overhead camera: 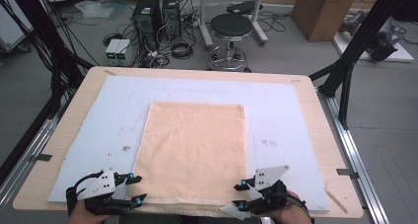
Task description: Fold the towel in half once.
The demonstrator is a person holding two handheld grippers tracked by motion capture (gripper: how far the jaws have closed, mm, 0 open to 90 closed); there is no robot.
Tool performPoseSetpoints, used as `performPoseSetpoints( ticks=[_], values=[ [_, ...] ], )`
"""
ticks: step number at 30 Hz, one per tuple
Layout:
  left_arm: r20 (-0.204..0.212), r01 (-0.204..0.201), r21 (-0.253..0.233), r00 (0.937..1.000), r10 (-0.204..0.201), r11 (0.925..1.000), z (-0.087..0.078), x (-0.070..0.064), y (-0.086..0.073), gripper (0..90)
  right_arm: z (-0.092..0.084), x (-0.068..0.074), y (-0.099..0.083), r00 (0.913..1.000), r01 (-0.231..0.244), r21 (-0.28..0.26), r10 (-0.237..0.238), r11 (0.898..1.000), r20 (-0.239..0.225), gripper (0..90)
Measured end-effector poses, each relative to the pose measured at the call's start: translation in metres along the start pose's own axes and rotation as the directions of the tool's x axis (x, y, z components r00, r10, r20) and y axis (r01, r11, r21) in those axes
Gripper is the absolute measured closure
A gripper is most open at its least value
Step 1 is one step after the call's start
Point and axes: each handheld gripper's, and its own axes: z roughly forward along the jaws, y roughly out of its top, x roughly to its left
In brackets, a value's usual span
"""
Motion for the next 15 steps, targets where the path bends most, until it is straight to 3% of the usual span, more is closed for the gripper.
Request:
performPoseSetpoints(
  ticks=[2,4,6,7,11,15],
  values=[
    [-0.011,0.017,-0.022,0.9998,-0.017,0.9996,0.000,0.004,0.001,43.4,0.002,-0.004,0.001,0.9994,0.015,-0.004,-0.015,1.000,0.030,52.2],
    [-0.049,0.035,-0.032,0.9981,-0.037,0.9989,0.002,0.013,0.005,43.6,0.003,-0.015,0.001,0.9973,-0.040,-0.024,0.042,0.999,0.060,51.0],
    [-0.059,0.054,-0.018,0.9968,-0.055,0.9984,0.008,0.023,0.009,44.8,0.004,-0.028,0.002,0.9925,-0.069,-0.012,0.070,0.998,0.100,50.4],
    [-0.059,0.052,-0.013,0.9969,-0.053,0.9986,0.011,0.028,0.012,44.7,0.003,-0.036,0.004,0.9880,-0.090,-0.034,0.093,0.995,0.124,49.9],
    [-0.065,0.068,-0.004,0.9956,-0.068,0.9977,0.025,0.043,0.019,47.1,0.001,-0.058,0.011,0.9767,-0.094,-0.073,0.107,0.993,0.186,50.7],
    [-0.066,0.078,0.068,0.9951,-0.073,0.9947,0.037,0.053,0.020,51.3,0.013,-0.071,0.012,0.9711,-0.118,-0.003,0.116,0.993,0.208,60.0]
  ],
)
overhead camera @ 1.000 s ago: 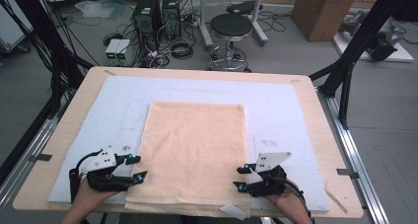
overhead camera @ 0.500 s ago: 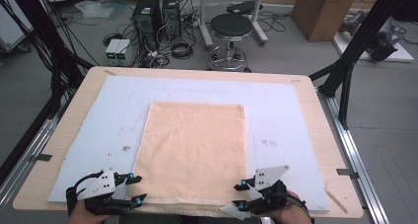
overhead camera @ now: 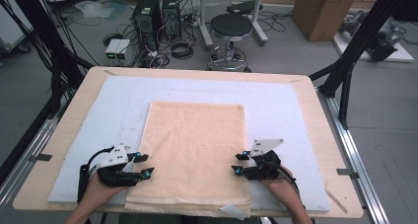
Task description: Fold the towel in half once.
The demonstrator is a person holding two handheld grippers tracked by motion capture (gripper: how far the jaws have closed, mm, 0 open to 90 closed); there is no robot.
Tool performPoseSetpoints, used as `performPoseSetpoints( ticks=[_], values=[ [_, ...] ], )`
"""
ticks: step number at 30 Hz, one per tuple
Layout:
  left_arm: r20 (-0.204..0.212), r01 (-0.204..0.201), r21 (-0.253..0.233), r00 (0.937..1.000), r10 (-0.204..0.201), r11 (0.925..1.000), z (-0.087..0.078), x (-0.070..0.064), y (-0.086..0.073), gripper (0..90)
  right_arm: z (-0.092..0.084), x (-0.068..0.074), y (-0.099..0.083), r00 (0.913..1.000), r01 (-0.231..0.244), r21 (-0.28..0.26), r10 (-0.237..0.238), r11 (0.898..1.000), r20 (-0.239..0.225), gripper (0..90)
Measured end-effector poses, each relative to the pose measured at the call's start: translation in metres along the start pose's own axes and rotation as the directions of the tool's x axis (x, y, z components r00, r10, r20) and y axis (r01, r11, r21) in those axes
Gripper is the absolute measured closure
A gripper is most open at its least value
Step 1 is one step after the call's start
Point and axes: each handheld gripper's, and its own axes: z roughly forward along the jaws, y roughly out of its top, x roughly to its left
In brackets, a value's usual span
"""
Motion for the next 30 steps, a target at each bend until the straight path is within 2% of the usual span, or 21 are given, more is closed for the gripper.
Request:
performPoseSetpoints(
  ticks=[2,3,7,9,12,15,18,21,23,24,25,26,27,30],
  values=[
    [0.000,0.000,0.051,1.0000,0.000,0.9987,0.004,0.000,-0.002,58.7,0.002,0.002,0.000,1.0000,0.004,0.010,-0.004,1.000,-0.002,66.2],
    [-0.005,-0.004,0.061,1.0000,0.004,0.9981,0.006,-0.001,-0.004,61.7,0.002,0.002,0.000,0.9999,0.014,0.008,-0.014,1.000,0.001,68.7],
    [-0.021,0.006,0.047,0.9998,-0.005,0.9989,0.006,-0.001,-0.005,74.2,0.001,0.002,0.000,0.9999,0.009,0.003,-0.009,1.000,-0.008,78.9],
    [-0.030,-0.001,0.040,0.9995,0.002,0.9992,0.003,-0.003,-0.005,83.8,0.000,0.003,0.001,0.9999,0.016,-0.001,-0.016,1.000,-0.004,82.6],
    [-0.026,0.011,0.020,0.9996,-0.011,0.9997,-0.001,-0.002,-0.005,89.1,-0.005,0.005,0.002,0.9999,0.016,-0.022,-0.016,1.000,-0.004,83.6],
    [-0.029,0.013,0.011,0.9995,-0.013,0.9999,-0.004,-0.002,-0.006,89.3,-0.008,0.006,0.002,0.9998,0.019,-0.027,-0.020,0.999,-0.005,84.5],
    [-0.022,0.035,-0.037,0.9991,-0.035,0.9987,-0.010,-0.003,-0.005,89.4,-0.012,0.008,0.004,0.9998,0.018,-0.044,-0.018,0.999,-0.008,84.8],
    [-0.007,0.029,-0.047,0.9996,-0.029,0.9985,-0.014,-0.005,-0.006,89.5,-0.017,0.009,0.006,0.9998,0.016,-0.081,-0.017,0.997,-0.011,84.7],
    [0.017,0.026,-0.044,0.9995,-0.025,0.9987,-0.016,-0.007,-0.008,89.6,-0.017,0.009,0.005,0.9999,0.008,-0.065,-0.009,0.998,-0.014,84.0],
    [0.019,0.020,-0.044,0.9996,-0.019,0.9988,-0.018,-0.008,-0.009,89.5,-0.016,0.008,0.004,0.9998,0.008,-0.052,-0.009,0.999,-0.015,80.6],
    [-0.002,0.014,-0.046,0.9999,-0.014,0.9988,-0.019,-0.010,-0.010,85.1,-0.014,0.008,0.003,0.9999,-0.001,-0.042,0.000,0.999,-0.015,72.3],
    [-0.009,0.021,-0.052,0.9997,-0.022,0.9984,-0.021,-0.011,-0.011,77.2,-0.014,0.009,0.003,1.0000,-0.008,-0.039,0.008,0.999,-0.003,67.4],
    [0.011,0.018,-0.060,0.9998,-0.018,0.9981,-0.023,-0.012,-0.011,71.6,-0.015,0.010,0.002,0.9998,-0.011,-0.045,0.011,0.999,-0.015,66.3],
    [0.058,-0.006,-0.076,0.9983,0.010,0.9971,-0.028,-0.020,-0.012,66.1,-0.020,0.019,0.001,0.9970,0.017,-0.074,-0.022,0.997,-0.075,61.0]
  ],
)
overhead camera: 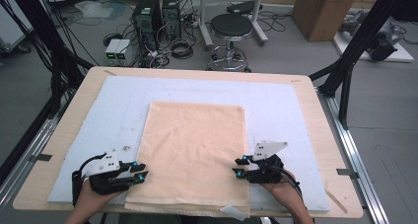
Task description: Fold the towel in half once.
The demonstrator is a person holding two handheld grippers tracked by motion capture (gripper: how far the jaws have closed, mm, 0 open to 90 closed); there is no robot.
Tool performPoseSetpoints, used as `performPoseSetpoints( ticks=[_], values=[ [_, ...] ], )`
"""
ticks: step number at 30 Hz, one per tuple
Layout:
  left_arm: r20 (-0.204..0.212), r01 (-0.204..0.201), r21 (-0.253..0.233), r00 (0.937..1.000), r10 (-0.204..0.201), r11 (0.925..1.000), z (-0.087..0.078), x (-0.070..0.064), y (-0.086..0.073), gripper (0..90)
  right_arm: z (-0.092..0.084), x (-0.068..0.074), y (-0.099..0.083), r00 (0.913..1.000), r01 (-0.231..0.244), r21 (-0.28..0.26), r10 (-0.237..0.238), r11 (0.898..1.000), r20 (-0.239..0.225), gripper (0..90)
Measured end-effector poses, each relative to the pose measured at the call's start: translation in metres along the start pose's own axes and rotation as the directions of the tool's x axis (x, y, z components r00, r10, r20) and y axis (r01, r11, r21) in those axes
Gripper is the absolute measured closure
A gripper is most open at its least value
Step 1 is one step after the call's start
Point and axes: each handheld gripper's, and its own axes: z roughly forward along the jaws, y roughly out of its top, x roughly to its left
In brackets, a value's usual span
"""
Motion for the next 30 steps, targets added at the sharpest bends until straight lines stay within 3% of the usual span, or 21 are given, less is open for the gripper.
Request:
performPoseSetpoints(
  ticks=[2,4,8,12,17,21,25,30],
  values=[
    [0.025,-0.032,0.006,0.9992,0.032,0.9995,-0.003,-0.009,-0.003,61.1,-0.001,0.009,-0.002,0.9976,0.028,-0.012,-0.028,1.000,-0.063,58.1],
    [0.041,-0.036,0.015,0.9985,0.036,0.9992,-0.002,-0.015,-0.007,57.6,-0.001,0.017,-0.006,0.9929,0.043,-0.001,-0.043,0.999,-0.111,56.4],
    [0.054,-0.059,0.095,0.9971,0.054,0.9937,0.005,-0.017,-0.012,57.8,0.001,0.023,-0.016,0.9842,0.066,0.036,-0.059,0.997,-0.167,56.1],
    [0.064,-0.052,0.115,0.9969,0.045,0.9920,0.012,-0.015,-0.013,65.8,0.006,0.028,-0.021,0.9880,0.076,0.065,-0.066,0.995,-0.139,67.0],
    [0.054,-0.056,0.098,0.9972,0.051,0.9936,0.012,-0.014,-0.012,81.6,0.007,0.025,-0.017,0.9864,0.101,0.078,-0.089,0.992,-0.138,85.3],
    [0.051,-0.047,0.085,0.9978,0.043,0.9953,0.011,-0.012,-0.011,86.0,0.005,0.025,-0.014,0.9849,0.101,0.075,-0.089,0.992,-0.149,86.9],
    [0.044,-0.025,0.024,0.9988,0.024,0.9994,0.003,-0.012,-0.008,86.2,-0.002,0.026,-0.011,0.9858,0.085,0.035,-0.079,0.996,-0.148,86.9],
    [0.034,-0.024,0.003,0.9991,0.024,0.9997,-0.005,-0.015,-0.008,86.2,-0.011,0.031,-0.001,0.9837,0.097,0.000,-0.096,0.995,-0.152,87.0]
  ],
)
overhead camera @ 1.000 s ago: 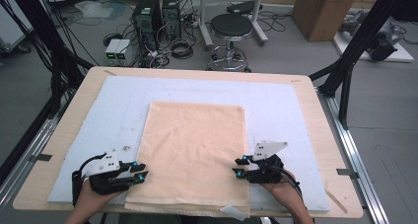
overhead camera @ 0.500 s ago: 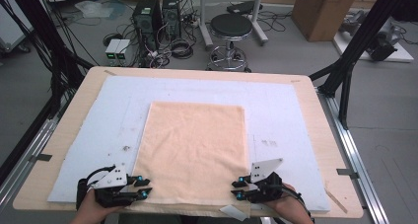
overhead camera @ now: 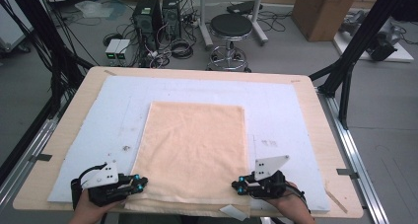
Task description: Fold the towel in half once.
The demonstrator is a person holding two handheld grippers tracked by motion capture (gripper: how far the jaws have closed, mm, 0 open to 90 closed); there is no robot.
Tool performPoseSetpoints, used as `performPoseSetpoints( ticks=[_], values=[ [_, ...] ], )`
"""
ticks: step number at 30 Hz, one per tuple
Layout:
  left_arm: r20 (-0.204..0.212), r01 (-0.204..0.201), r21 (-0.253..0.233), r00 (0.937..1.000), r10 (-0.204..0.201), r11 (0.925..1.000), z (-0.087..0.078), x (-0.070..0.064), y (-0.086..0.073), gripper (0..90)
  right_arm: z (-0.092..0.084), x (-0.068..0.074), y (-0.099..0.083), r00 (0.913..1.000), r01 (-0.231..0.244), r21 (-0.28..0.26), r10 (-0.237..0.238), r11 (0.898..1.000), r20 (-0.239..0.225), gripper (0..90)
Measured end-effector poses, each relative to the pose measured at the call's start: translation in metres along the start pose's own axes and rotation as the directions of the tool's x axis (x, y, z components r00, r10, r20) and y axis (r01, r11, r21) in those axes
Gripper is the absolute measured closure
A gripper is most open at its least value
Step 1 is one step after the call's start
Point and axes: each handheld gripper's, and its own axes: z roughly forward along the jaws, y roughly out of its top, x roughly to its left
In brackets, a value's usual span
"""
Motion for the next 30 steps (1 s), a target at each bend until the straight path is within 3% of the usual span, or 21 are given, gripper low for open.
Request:
performPoseSetpoints(
  ticks=[11,13,19,20,22,25,30],
  values=[
    [0.018,-0.008,-0.015,0.9998,0.008,0.9999,-0.013,-0.011,-0.001,86.3,-0.006,0.017,0.003,0.9995,0.024,-0.020,-0.025,0.999,-0.020,87.0],
    [0.027,-0.008,-0.014,0.9996,0.008,0.9999,-0.012,-0.012,-0.001,86.2,-0.008,0.018,0.001,0.9994,0.012,-0.029,-0.013,0.999,-0.032,87.0],
    [0.053,-0.018,0.037,0.9985,0.016,0.9991,-0.008,-0.016,-0.006,86.2,-0.001,0.022,-0.008,0.9975,0.009,0.011,-0.008,1.000,-0.070,86.3],
    [0.055,-0.018,0.038,0.9983,0.016,0.9991,-0.007,-0.016,-0.006,86.0,0.000,0.021,-0.010,0.9965,-0.006,0.014,0.007,1.000,-0.083,85.7],
    [0.065,-0.018,0.026,0.9978,0.016,0.9995,-0.008,-0.015,-0.006,80.5,0.002,0.018,-0.013,0.9948,-0.031,0.019,0.033,0.999,-0.096,73.8],
    [0.050,0.006,0.004,0.9987,-0.006,1.0000,-0.007,-0.013,-0.002,65.3,0.000,0.014,-0.012,0.9968,-0.041,-0.002,0.041,0.999,-0.069,68.1],
    [0.026,0.008,-0.021,0.9996,-0.007,0.9997,0.002,-0.004,0.006,60.4,0.005,0.001,-0.004,0.9984,-0.057,-0.022,0.057,0.998,0.000,66.7]
  ],
)
